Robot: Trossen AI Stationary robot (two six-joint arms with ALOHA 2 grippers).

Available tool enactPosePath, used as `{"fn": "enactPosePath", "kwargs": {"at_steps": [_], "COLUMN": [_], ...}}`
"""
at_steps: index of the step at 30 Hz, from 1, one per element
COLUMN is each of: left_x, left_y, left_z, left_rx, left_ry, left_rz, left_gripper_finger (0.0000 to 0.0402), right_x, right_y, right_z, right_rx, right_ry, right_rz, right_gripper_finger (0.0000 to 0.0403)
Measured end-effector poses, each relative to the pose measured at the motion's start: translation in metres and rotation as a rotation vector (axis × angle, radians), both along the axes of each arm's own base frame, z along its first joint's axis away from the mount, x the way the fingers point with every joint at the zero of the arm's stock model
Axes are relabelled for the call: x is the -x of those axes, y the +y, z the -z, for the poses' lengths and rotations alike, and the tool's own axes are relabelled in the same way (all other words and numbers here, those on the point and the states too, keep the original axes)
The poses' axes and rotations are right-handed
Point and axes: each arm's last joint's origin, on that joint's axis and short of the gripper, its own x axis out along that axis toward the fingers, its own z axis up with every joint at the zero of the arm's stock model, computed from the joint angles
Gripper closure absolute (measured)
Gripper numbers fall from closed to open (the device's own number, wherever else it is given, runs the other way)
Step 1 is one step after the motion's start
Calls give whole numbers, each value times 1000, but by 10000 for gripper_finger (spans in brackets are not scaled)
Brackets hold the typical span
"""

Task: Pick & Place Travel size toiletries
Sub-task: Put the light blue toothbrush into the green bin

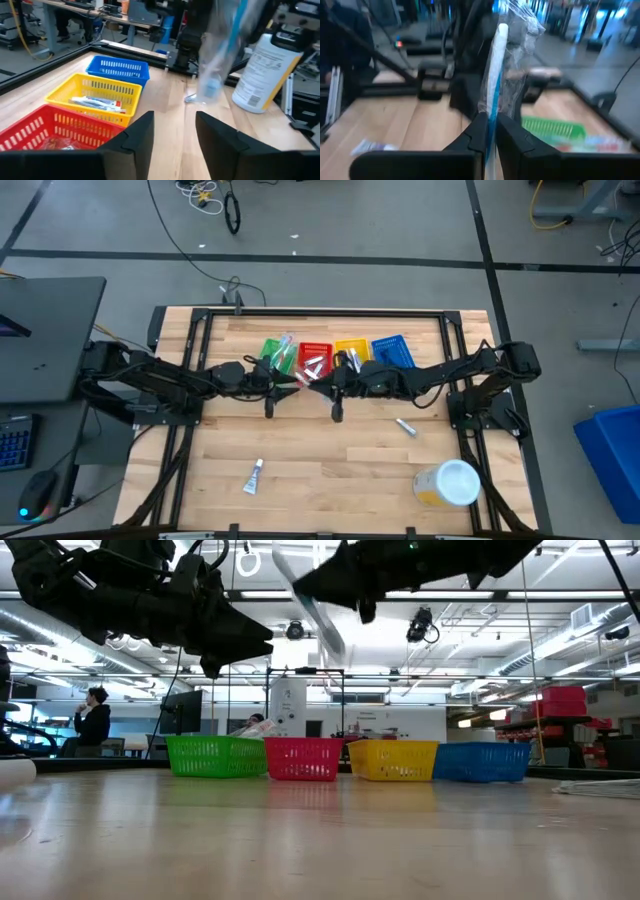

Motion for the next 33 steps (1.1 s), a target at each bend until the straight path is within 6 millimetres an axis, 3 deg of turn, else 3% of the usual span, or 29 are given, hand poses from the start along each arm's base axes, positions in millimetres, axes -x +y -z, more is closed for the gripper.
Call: {"fn": "enactPosePath", "kwargs": {"at_steps": [10, 20, 25, 29, 33], "left_x": [-4, -47, -58, -59, -59], "left_y": [0, 3, 3, 3, 4], "left_z": [-22, -27, -30, -31, -28], "left_rx": [-13, -36, -51, -56, -44], "left_ry": [-178, -155, -157, -154, -119], "left_rz": [12, -16, -11, -16, -42], "left_gripper_finger": [194, 191, 191, 210, 257], "right_x": [-2, -1, -1, -1, 0], "right_y": [-19, -20, -20, -20, -20], "right_z": [-10, -8, -5, -5, -3], "right_rx": [-55, -76, -76, -75, -74], "right_ry": [-109, -90, -57, -56, -36], "right_rz": [61, 64, 66, 68, 70], "right_gripper_finger": [369, 368, 368, 368, 368]}}
